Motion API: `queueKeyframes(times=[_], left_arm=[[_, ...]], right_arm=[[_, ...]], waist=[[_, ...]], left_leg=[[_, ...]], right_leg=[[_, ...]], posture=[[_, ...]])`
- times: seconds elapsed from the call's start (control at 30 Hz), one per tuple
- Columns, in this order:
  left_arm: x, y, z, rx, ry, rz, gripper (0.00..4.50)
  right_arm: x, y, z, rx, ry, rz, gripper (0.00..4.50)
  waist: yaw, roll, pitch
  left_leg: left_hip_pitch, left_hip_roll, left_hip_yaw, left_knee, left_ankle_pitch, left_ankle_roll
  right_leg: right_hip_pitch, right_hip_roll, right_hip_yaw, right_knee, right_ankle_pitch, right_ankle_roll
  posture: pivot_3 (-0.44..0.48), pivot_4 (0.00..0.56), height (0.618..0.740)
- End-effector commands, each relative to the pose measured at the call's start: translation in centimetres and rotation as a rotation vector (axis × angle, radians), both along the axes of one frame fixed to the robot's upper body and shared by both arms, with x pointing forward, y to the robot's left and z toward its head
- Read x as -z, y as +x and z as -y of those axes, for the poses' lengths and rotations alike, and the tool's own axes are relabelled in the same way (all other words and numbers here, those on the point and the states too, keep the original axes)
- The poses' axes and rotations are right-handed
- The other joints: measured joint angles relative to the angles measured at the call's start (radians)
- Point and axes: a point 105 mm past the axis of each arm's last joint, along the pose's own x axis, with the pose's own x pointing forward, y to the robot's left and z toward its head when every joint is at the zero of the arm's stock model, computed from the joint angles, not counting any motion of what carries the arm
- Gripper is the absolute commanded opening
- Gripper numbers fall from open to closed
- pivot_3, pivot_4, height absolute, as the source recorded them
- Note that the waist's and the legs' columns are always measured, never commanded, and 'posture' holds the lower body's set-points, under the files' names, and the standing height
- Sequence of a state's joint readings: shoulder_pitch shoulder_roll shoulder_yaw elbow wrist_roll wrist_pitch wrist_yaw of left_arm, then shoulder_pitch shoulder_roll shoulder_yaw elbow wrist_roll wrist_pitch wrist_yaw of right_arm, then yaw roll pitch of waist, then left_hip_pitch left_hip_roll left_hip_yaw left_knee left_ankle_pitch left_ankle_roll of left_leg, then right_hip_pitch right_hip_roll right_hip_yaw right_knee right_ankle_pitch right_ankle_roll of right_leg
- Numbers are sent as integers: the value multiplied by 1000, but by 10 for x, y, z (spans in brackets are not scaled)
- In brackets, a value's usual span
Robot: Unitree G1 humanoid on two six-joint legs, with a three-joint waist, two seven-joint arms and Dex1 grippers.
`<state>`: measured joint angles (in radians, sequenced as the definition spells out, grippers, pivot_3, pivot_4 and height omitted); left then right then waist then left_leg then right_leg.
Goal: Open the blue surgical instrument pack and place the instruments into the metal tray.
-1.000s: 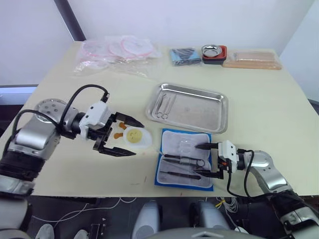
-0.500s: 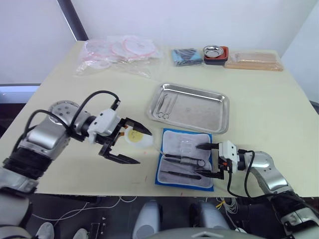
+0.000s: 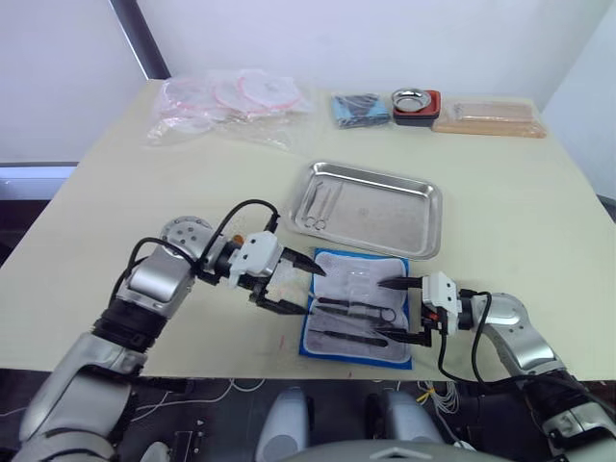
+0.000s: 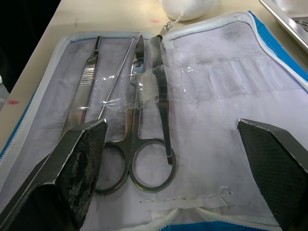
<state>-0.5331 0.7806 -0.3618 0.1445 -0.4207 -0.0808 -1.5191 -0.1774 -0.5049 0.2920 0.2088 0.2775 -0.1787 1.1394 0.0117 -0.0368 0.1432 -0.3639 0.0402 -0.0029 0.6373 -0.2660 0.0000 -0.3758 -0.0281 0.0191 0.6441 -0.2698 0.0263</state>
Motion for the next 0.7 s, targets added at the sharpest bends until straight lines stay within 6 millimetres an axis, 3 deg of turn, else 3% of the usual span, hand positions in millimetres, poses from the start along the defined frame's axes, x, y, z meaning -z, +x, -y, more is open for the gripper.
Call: queueKeyframes(times=[0.03,0.1,0.4,0.57,0.6,0.7], left_arm=[[4,5,2,-9,7,39,1365],[9,6,6,-2,18,42,410],[29,17,15,-19,49,48,410],[29,19,18,-43,5,15,410],[30,19,18,-45,6,16,781],[33,18,17,-42,20,17,781]], right_arm=[[62,-25,18,31,-202,-211,4500],[61,-25,17,30,-201,-209,4500],[62,-24,16,38,-199,-206,4500],[63,-27,16,43,-197,-211,4500],[63,-27,16,43,-197,-212,4500],[63,-26,16,45,-197,-211,4500]], waist=[[0,0,0],[0,-1,-1],[-1,-4,-4],[-2,-3,-5],[-2,-3,-5],[-3,-2,-6]], left_leg=[[0,0,0,0,0,0],[0,0,0,0,0,0],[1,0,0,0,0,0],[1,1,-1,1,0,0],[1,1,-1,1,0,0],[1,1,-1,1,0,0]], right_leg=[[0,0,0,0,0,0],[0,1,0,0,0,-1],[0,1,0,1,0,-1],[0,1,0,2,1,-1],[0,1,0,2,1,-1],[0,1,0,3,1,-1]], posture=[[0,150,740],[0,150,740],[0,150,740],[0,150,740],[0,150,740],[0,150,740]])
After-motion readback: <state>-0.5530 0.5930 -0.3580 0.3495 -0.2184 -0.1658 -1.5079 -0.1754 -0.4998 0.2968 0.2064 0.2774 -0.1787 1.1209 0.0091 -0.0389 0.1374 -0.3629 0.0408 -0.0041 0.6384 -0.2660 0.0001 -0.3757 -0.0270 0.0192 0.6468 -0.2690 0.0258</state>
